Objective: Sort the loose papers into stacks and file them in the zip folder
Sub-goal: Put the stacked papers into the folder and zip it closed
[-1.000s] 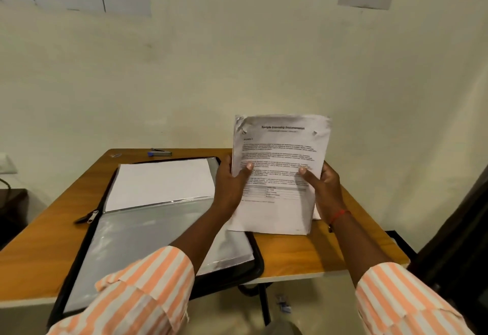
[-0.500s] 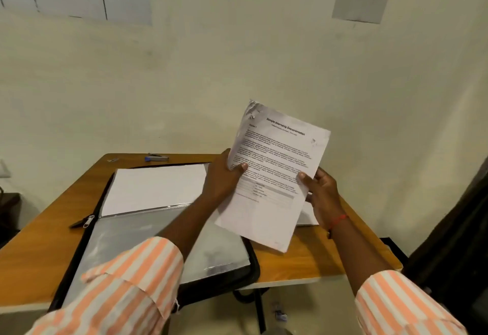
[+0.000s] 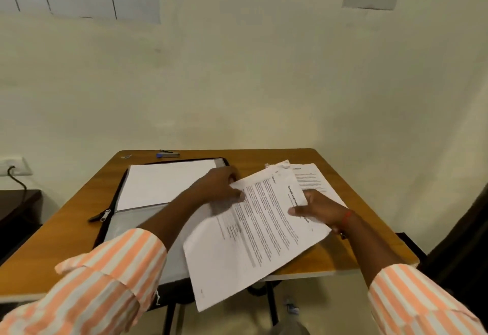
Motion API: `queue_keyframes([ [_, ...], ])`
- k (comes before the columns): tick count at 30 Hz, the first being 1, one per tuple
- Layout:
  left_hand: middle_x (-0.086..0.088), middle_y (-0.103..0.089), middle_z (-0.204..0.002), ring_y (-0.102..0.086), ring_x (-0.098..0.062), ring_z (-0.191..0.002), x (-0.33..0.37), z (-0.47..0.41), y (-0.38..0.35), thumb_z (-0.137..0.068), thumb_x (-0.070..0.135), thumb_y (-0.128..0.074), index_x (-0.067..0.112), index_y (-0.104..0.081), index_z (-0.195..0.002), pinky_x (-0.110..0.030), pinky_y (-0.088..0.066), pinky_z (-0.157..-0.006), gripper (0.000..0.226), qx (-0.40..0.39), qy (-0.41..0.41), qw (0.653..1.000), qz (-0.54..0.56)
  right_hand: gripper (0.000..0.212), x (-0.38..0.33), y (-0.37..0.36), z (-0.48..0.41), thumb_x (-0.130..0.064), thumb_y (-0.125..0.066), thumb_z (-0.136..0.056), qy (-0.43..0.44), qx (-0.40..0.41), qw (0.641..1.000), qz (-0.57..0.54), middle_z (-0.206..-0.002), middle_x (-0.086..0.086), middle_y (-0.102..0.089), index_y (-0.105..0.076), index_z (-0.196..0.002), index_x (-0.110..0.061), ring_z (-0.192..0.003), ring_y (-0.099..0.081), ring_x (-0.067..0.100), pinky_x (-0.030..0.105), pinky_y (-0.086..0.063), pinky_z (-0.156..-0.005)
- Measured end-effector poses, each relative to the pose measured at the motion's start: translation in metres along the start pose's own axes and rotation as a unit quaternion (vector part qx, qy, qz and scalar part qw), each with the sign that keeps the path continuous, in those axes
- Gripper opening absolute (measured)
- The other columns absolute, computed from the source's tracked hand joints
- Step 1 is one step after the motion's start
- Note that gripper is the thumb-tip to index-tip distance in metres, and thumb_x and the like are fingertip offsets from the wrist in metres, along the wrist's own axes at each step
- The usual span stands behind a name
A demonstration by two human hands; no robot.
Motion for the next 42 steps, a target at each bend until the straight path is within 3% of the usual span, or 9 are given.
queue_keyframes([
  [4, 0.006, -0.067, -0.102, -0.064, -0.016, -0.094, -0.022, 0.019, 0.012, -0.092, 0.022, -0.062, 0.024, -0.063, -0.103, -0.032, -0.050, -0.079, 0.012, 0.296, 0.017, 0.949, 0.105, 0.035, 0.036, 0.043, 0.015, -0.008, -0.071, -0.090, -0.007, 0.166, 0.985, -0.036, -0.115, 0.007, -0.072, -0.062, -0.124, -0.011, -0.087, -0.075, 0.015, 0.025, -0.058, -0.064],
  [8, 0.009, -0.066, -0.105, -0.065, -0.014, -0.098, -0.054, 0.021, -0.036, -0.093, 0.034, -0.066, 0.028, -0.066, -0.103, -0.025, -0.048, -0.078, 0.011, 0.182, 0.045, 0.980, 0.069, 0.033, 0.093, 0.078, 0.035, 0.001, -0.066, -0.091, 0.000, 0.324, 0.924, -0.203, -0.124, 0.012, -0.070, -0.065, -0.117, -0.018, -0.103, -0.071, 0.029, 0.049, -0.059, -0.085],
  [11, 0.013, -0.067, -0.108, -0.062, -0.009, -0.101, -0.065, 0.027, -0.068, -0.080, 0.070, -0.066, 0.034, -0.071, -0.110, -0.034, -0.052, -0.090, 0.047, 0.131, 0.031, 0.991, -0.022, 0.040, 0.096, 0.078, 0.040, 0.002, -0.064, -0.092, 0.033, 0.371, 0.898, -0.235, -0.120, 0.006, -0.071, -0.062, -0.127, -0.016, -0.104, -0.071, 0.027, 0.040, -0.063, -0.076],
  [14, 0.013, -0.073, -0.099, -0.062, -0.009, -0.095, -0.061, 0.034, -0.077, -0.079, 0.068, -0.068, 0.037, -0.078, -0.098, -0.036, -0.052, -0.087, 0.038, 0.183, -0.003, 0.980, -0.080, 0.035, 0.093, 0.073, 0.041, 0.001, -0.064, -0.093, 0.030, 0.370, 0.903, -0.216, -0.114, 0.004, -0.072, -0.063, -0.124, -0.017, -0.100, -0.072, 0.025, 0.037, -0.063, -0.071],
  [17, 0.011, -0.076, -0.096, -0.064, -0.011, -0.091, -0.060, 0.035, -0.077, -0.086, 0.046, -0.072, 0.035, -0.082, -0.089, -0.035, -0.053, -0.089, 0.014, 0.208, -0.006, 0.977, -0.038, 0.029, 0.095, 0.070, 0.039, 0.000, -0.066, -0.093, 0.024, 0.364, 0.911, -0.190, -0.113, 0.007, -0.073, -0.067, -0.112, -0.022, -0.100, -0.073, 0.029, 0.047, -0.061, -0.081],
  [20, 0.013, -0.076, -0.093, -0.064, -0.010, -0.085, -0.066, 0.035, -0.077, -0.090, 0.041, -0.072, 0.034, -0.082, -0.085, -0.031, -0.054, -0.088, 0.013, 0.218, 0.004, 0.976, 0.025, 0.031, 0.093, 0.070, 0.040, -0.001, -0.065, -0.094, 0.026, 0.372, 0.910, -0.180, -0.110, 0.005, -0.073, -0.064, -0.119, -0.018, -0.096, -0.073, 0.025, 0.038, -0.063, -0.071],
  [25, 0.013, -0.072, -0.092, -0.064, -0.005, -0.089, -0.076, 0.036, -0.074, -0.093, 0.036, -0.071, 0.030, -0.076, -0.086, -0.026, -0.050, -0.086, 0.010, 0.242, 0.010, 0.961, 0.132, 0.033, 0.095, 0.068, 0.041, -0.001, -0.064, -0.094, 0.018, 0.376, 0.909, -0.181, -0.122, 0.012, -0.070, -0.063, -0.122, -0.018, -0.104, -0.071, 0.032, 0.055, -0.057, -0.089],
  [35, 0.010, -0.071, -0.091, -0.063, 0.002, -0.088, -0.079, 0.040, -0.075, -0.094, 0.028, -0.072, 0.021, -0.077, -0.091, -0.008, -0.045, -0.078, 0.009, 0.265, 0.011, 0.947, 0.181, 0.040, 0.094, 0.067, 0.039, 0.002, -0.062, -0.094, -0.006, 0.315, 0.929, -0.195, -0.120, 0.013, -0.070, -0.058, -0.133, -0.008, -0.102, -0.071, 0.031, 0.035, -0.063, -0.067],
  [42, 0.013, -0.074, -0.091, -0.065, -0.006, -0.086, -0.076, 0.035, -0.075, -0.092, 0.035, -0.071, 0.032, -0.077, -0.088, -0.024, -0.051, -0.081, 0.008, 0.235, 0.013, 0.964, 0.121, 0.038, 0.087, 0.066, 0.037, -0.004, -0.069, -0.091, -0.039, 0.207, 0.972, -0.103, -0.120, 0.009, -0.073, -0.062, -0.126, -0.015, -0.099, -0.074, 0.029, 0.044, -0.062, -0.076],
])
Point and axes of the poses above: each hand's wrist, its own z-axis away from the middle knuckle, its own y-axis out of the back of the hand, x = y × z, the point moved 5 cm from there along -z, towards the middle knuckle
